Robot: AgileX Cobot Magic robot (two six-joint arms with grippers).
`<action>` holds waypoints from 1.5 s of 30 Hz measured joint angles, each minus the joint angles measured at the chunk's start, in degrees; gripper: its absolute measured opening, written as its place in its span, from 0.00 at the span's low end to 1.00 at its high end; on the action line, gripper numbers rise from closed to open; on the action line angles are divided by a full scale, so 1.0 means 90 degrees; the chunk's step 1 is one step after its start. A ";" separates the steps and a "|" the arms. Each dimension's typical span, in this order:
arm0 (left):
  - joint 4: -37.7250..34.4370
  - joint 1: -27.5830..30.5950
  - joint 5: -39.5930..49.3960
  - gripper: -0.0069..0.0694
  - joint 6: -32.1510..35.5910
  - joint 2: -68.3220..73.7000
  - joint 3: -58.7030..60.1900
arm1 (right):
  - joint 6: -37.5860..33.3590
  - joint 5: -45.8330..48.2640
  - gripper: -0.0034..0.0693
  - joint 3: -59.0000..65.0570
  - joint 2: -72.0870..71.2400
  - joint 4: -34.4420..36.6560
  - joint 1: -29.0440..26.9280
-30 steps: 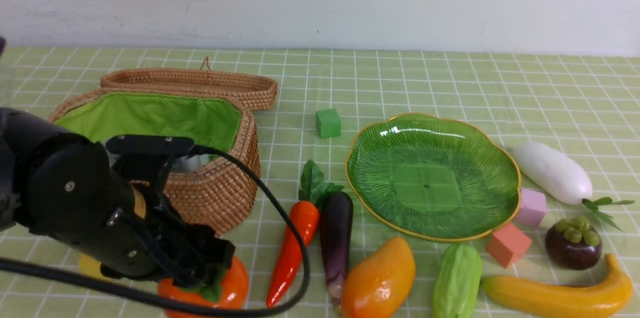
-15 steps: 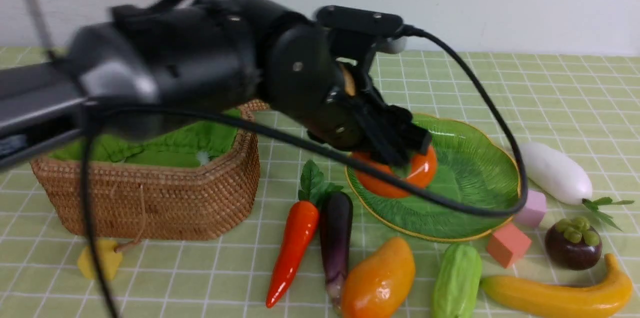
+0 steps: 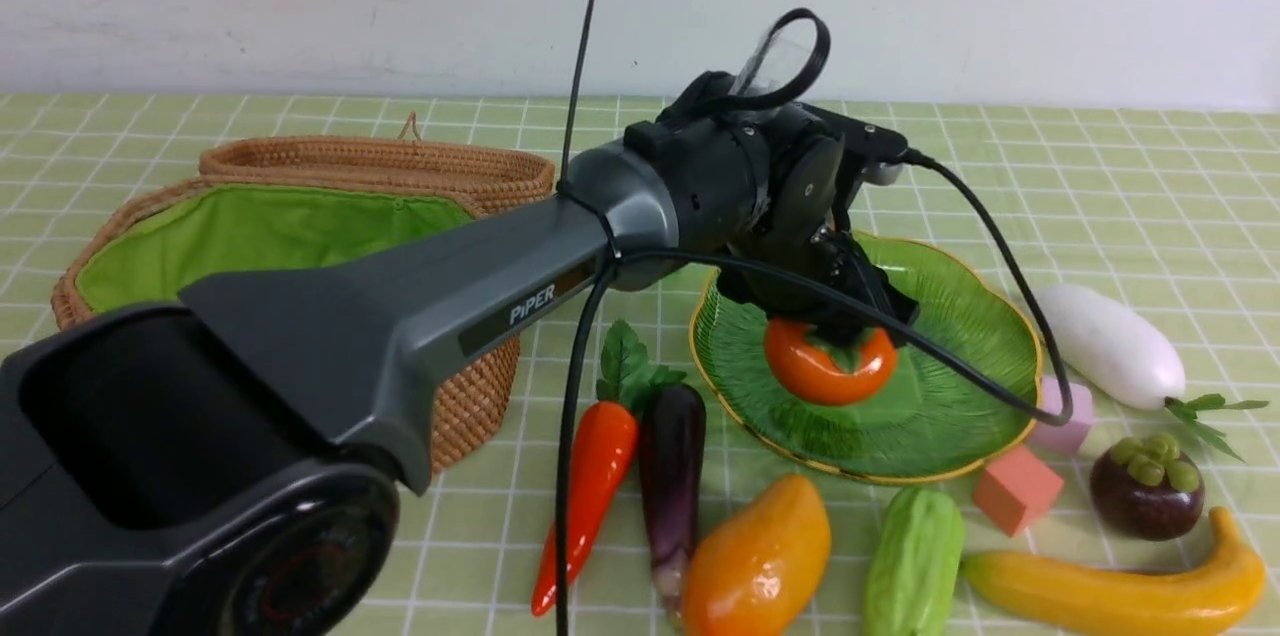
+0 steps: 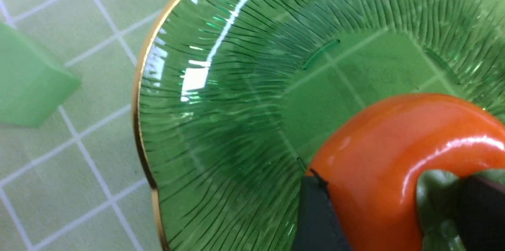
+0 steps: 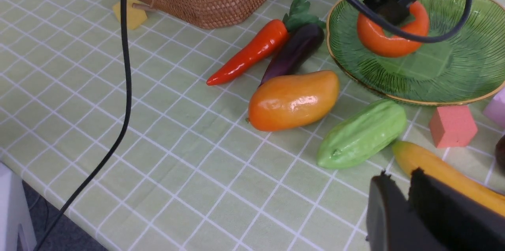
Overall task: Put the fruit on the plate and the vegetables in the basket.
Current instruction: Grab a tomato with your left arm and place it on the plate on the right, then use the left arm to grab a carrot and put it into the left basket
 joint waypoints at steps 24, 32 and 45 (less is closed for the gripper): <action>-0.0147 0.0000 0.2664 0.11 -0.0182 -0.2737 0.0338 | 0.0001 0.0118 0.18 0.0000 0.0000 0.0011 0.0000; -0.0192 -0.0228 0.2940 0.07 -0.0564 -0.4413 0.2931 | 0.0001 0.0154 0.19 0.0000 0.0000 0.0011 0.0000; 0.0232 -0.0324 0.0267 0.48 -0.0817 -0.3913 0.5725 | 0.0012 0.0099 0.19 0.0000 0.0000 0.0274 0.0000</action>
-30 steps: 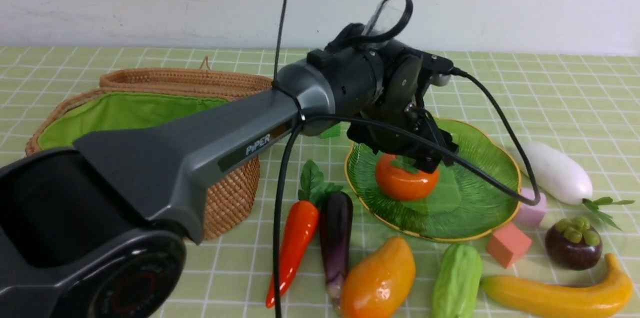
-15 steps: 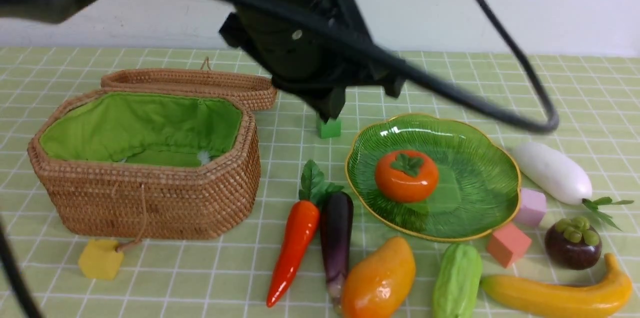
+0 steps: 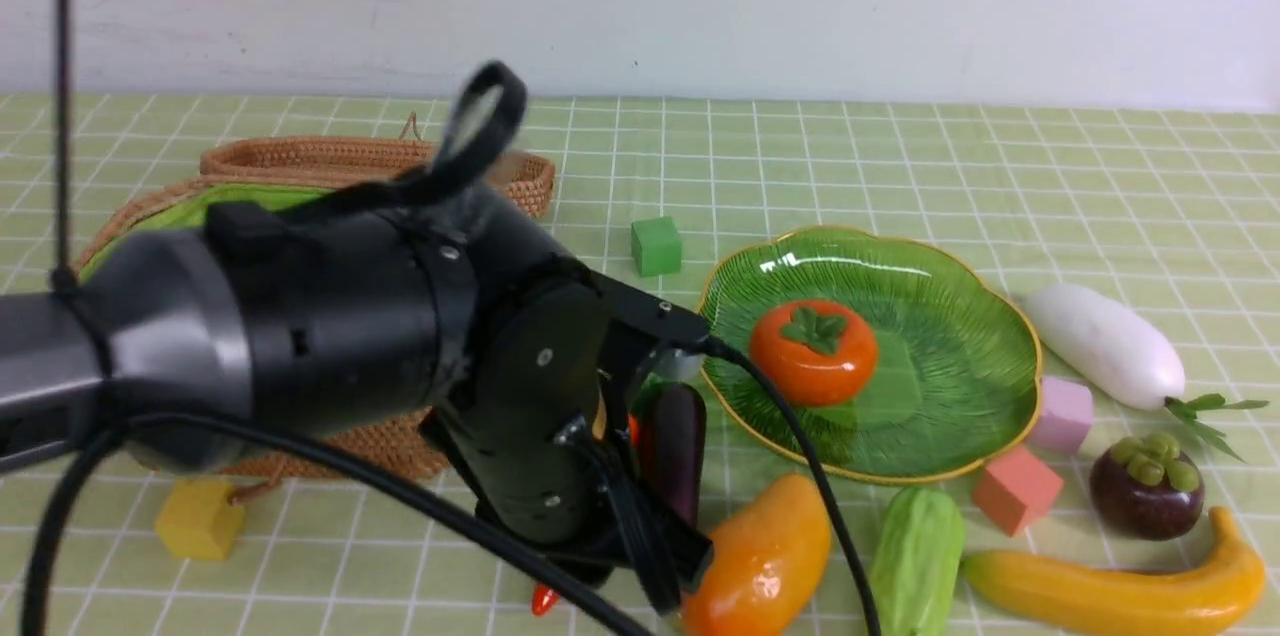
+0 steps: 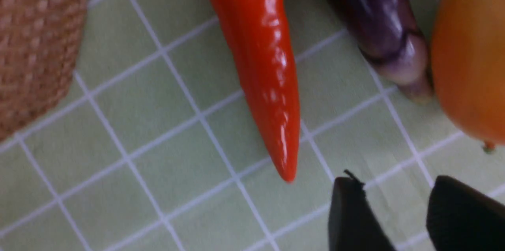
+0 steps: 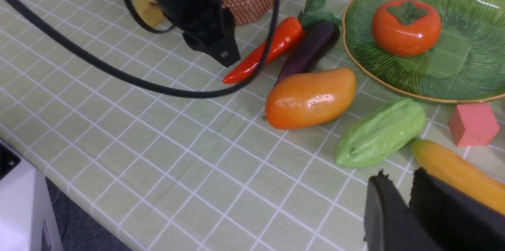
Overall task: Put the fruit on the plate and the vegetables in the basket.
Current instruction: Use the left arm to grab a carrot and put it into the left basket
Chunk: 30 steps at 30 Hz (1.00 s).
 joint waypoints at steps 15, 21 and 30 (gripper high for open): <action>0.1058 0.0197 -0.0758 0.73 -0.1199 0.0959 0.0000 | -0.0362 -0.0582 0.19 0.0000 0.0000 0.0377 0.0000; 0.1131 0.0197 -0.0793 0.64 -0.1199 0.1277 0.0000 | -0.0488 -0.0718 0.19 0.0000 0.0000 0.0449 0.0000; 0.1166 0.0197 -0.0874 0.40 -0.1242 0.1392 0.0000 | -0.0495 -0.0544 0.19 0.0000 0.0000 0.0591 0.0000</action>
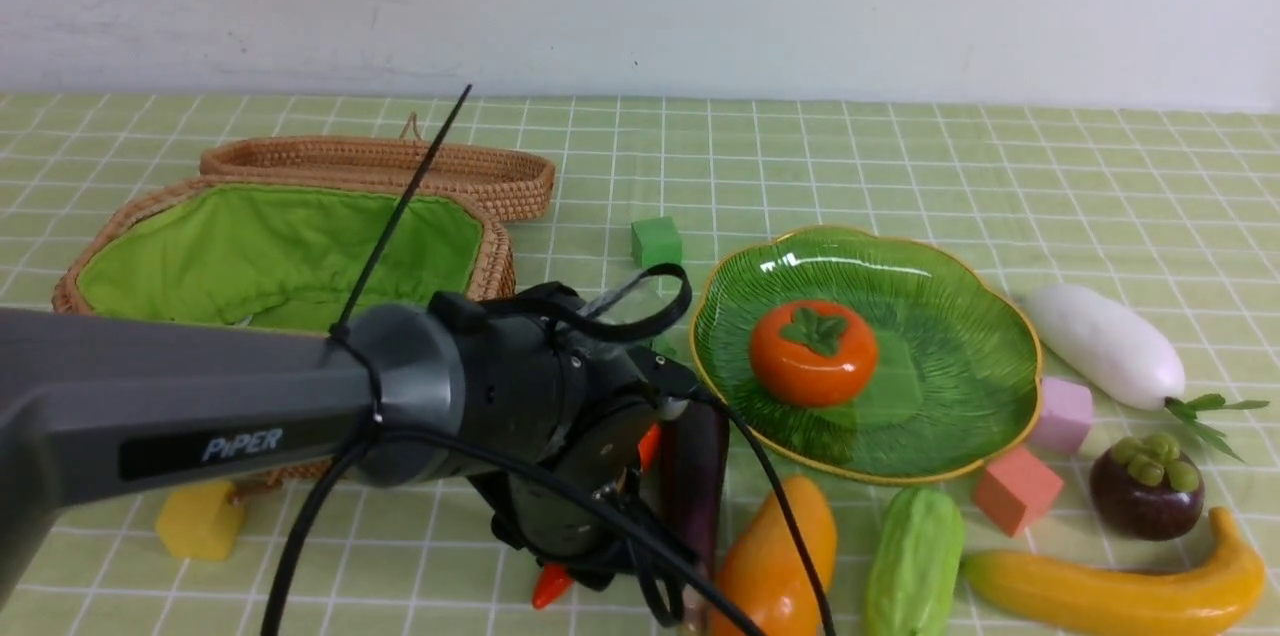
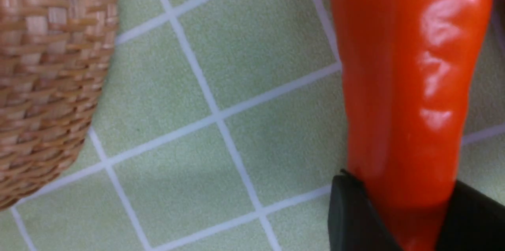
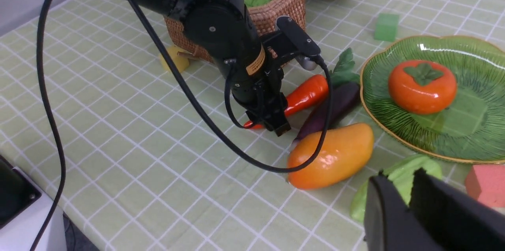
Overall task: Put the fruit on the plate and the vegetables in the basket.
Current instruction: Use the left arm to grab a carrot and put it into the left basket
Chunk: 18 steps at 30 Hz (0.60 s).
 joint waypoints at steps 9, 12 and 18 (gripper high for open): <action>-0.0004 0.0000 0.0183 0.41 -0.0023 -0.0255 0.0000 | -0.0013 0.0061 0.19 0.0000 0.0000 0.0047 0.0000; -0.0010 0.0000 0.0212 0.41 -0.0025 -0.0640 0.0000 | -0.0127 0.0069 0.17 0.0000 0.0000 0.0047 0.0000; -0.0017 0.0000 0.0245 0.41 -0.0025 -0.1442 0.0000 | -0.0289 0.0069 0.12 0.0000 0.0000 0.0047 0.0000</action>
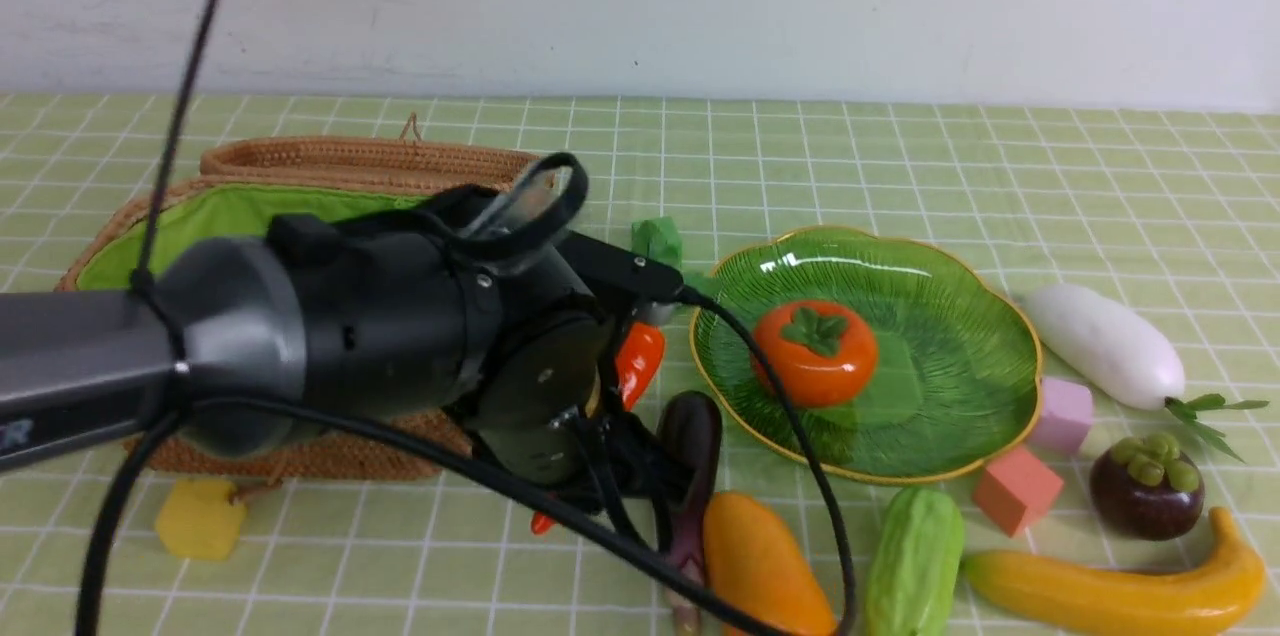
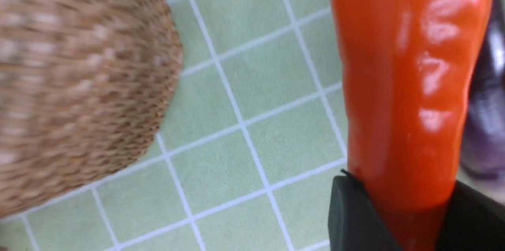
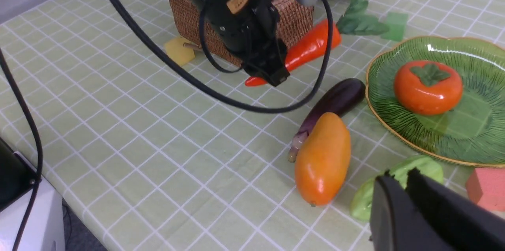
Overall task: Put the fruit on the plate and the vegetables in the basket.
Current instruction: Use the left arm to grab a carrot and put it into the left basket
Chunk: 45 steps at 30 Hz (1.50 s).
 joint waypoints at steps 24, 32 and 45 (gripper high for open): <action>-0.0738 0.0000 0.0425 0.41 0.1420 -0.1821 0.0032 | -0.0353 -0.0069 0.07 0.0000 0.0757 0.0146 0.0000; -0.0165 0.0000 0.0556 0.41 0.1795 -0.1821 -0.0024 | -0.0757 -0.0476 0.07 0.0000 0.0776 0.0252 0.0000; 0.1065 0.0000 0.0946 0.41 0.1799 -0.1821 -0.0599 | -0.2412 -0.1116 0.07 -0.0323 0.1414 0.1666 0.0000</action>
